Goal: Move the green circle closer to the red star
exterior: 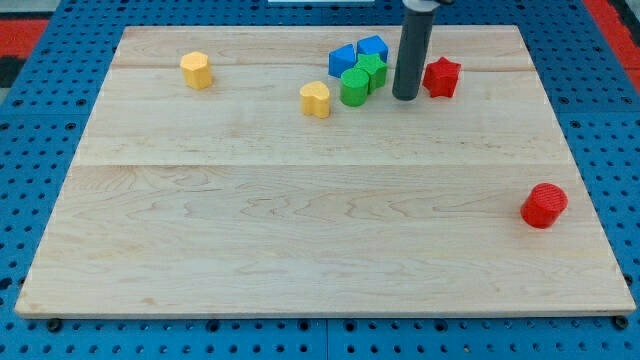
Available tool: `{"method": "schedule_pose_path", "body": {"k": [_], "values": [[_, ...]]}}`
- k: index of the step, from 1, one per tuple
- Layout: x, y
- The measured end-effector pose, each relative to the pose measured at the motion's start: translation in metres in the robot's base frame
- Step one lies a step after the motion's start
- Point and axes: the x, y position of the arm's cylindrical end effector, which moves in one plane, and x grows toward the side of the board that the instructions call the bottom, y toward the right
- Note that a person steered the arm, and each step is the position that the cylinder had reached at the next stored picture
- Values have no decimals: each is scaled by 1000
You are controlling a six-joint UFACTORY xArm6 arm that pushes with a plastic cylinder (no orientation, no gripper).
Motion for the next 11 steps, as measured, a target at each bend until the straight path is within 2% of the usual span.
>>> {"method": "schedule_pose_path", "body": {"k": [1, 2, 3, 4, 5, 7, 10, 11], "values": [[18, -40], [15, -80], [-9, -82], [-24, -55], [-24, -52], [-3, -39], [-16, -7], [-8, -3]]}}
